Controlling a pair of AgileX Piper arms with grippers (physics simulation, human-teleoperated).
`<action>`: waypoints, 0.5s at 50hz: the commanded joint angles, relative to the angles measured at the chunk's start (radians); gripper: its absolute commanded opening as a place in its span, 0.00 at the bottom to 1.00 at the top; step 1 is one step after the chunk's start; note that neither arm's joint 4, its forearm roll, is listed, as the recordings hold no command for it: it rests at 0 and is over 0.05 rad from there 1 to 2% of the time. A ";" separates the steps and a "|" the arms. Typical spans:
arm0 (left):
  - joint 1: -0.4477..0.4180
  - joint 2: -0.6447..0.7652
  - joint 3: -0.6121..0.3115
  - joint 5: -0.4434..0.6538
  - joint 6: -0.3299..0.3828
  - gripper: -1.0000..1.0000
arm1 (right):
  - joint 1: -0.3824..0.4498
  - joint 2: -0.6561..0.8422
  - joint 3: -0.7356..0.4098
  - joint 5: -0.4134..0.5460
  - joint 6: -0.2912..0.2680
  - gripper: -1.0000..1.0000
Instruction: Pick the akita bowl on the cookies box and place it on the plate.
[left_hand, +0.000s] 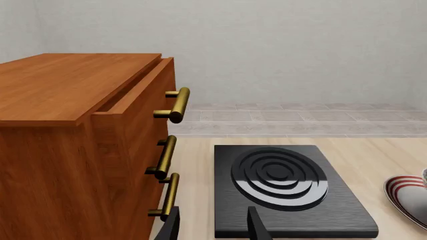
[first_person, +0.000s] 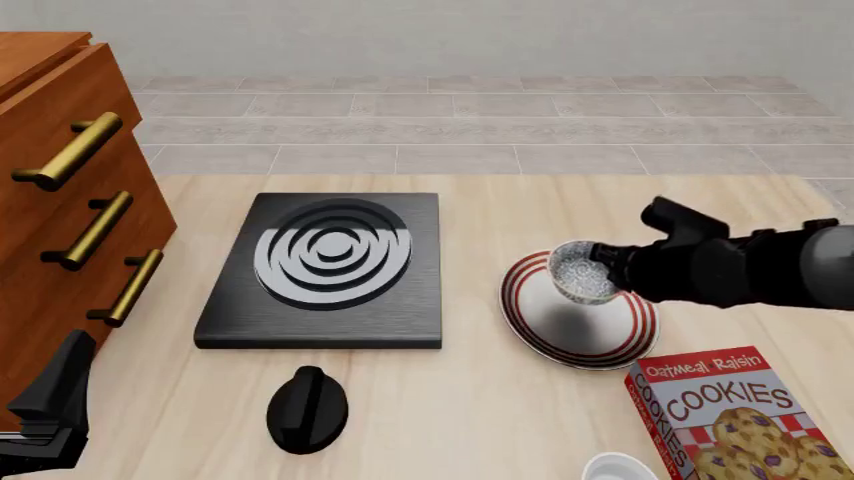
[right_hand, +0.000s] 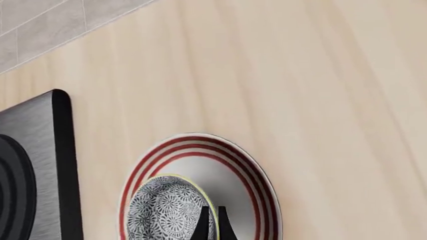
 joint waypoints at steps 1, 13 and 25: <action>0.000 0.000 0.000 0.000 0.000 1.00 | 0.005 0.028 -0.003 -0.021 0.010 0.00; 0.000 0.000 0.000 0.000 0.000 1.00 | 0.011 0.060 0.001 -0.043 0.022 0.00; 0.000 0.000 0.000 0.000 0.000 1.00 | 0.010 0.066 0.007 -0.053 0.024 0.00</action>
